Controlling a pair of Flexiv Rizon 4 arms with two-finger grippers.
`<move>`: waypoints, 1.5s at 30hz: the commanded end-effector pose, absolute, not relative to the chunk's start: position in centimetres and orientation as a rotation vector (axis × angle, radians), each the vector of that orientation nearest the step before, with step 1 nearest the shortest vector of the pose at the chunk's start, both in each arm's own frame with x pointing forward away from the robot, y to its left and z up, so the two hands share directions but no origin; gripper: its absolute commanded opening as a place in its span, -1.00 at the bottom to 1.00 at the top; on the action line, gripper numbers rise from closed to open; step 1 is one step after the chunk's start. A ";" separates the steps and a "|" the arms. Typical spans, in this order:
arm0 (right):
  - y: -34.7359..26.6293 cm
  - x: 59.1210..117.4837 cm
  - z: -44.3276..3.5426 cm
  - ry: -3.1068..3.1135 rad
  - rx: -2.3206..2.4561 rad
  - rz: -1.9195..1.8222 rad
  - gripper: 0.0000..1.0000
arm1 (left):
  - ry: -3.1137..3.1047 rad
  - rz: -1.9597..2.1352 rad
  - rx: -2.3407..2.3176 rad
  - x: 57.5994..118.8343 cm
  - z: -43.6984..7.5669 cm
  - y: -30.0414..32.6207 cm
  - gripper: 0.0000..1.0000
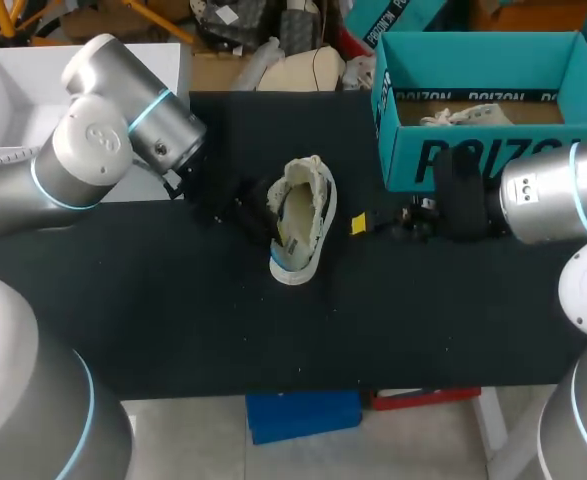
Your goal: Take the shoe out of the shoebox, open the shoe tongue, remove and reinsert the insole, then place the shoe into the shoebox
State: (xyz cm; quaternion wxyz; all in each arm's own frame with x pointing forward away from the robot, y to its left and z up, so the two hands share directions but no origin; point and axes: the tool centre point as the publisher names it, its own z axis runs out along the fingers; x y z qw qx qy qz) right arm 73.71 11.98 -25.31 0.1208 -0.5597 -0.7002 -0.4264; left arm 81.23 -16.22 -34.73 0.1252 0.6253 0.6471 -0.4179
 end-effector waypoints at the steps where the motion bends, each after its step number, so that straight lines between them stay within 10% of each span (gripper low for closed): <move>1: 12.1 73.7 -25.3 -2.047 -1.639 -1.242 1.00 | 1.896 -1.212 1.834 81.0 -34.8 -16.0 -1.00; 45: 12.1 73.7 -25.3 -2.047 -1.639 -1.242 1.00 | 1.876 -0.675 2.136 88.2 -38.4 -19.2 -1.00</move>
